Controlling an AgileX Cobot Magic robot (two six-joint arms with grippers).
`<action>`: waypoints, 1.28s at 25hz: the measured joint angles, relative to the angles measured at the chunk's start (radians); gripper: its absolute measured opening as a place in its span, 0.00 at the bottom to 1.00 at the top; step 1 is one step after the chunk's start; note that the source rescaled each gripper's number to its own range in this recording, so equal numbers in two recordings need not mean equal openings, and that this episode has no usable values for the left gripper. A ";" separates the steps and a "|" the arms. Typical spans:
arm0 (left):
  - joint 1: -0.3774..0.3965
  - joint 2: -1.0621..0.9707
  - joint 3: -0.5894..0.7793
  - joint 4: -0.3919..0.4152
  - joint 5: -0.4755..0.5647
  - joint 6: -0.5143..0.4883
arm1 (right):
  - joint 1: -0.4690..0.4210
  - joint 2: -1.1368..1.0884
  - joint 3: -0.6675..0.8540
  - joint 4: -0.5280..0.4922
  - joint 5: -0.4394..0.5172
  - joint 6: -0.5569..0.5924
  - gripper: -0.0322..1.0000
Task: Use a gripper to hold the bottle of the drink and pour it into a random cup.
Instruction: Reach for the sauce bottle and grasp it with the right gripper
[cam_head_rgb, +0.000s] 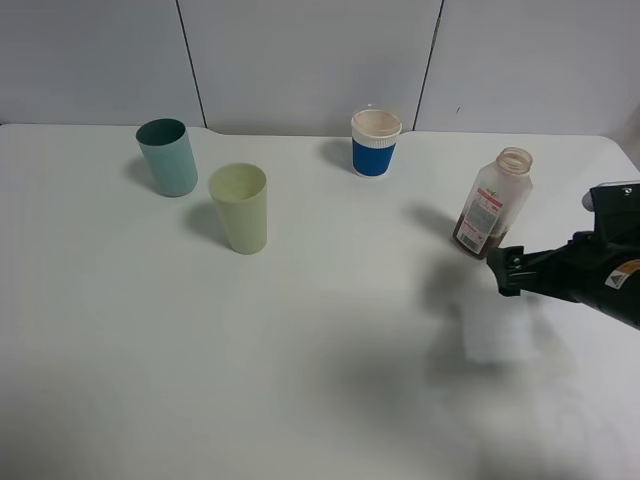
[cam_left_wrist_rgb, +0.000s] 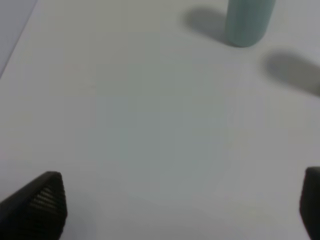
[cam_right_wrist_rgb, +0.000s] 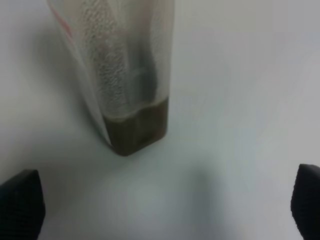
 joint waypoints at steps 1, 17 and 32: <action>0.000 0.000 0.000 0.000 0.000 0.000 | 0.000 0.008 0.000 -0.008 -0.015 0.013 1.00; 0.000 0.000 0.000 0.000 0.000 0.000 | -0.042 0.171 0.004 -0.057 -0.181 0.034 1.00; 0.000 0.000 0.000 0.000 0.000 0.000 | -0.064 0.177 0.004 -0.067 -0.305 0.025 1.00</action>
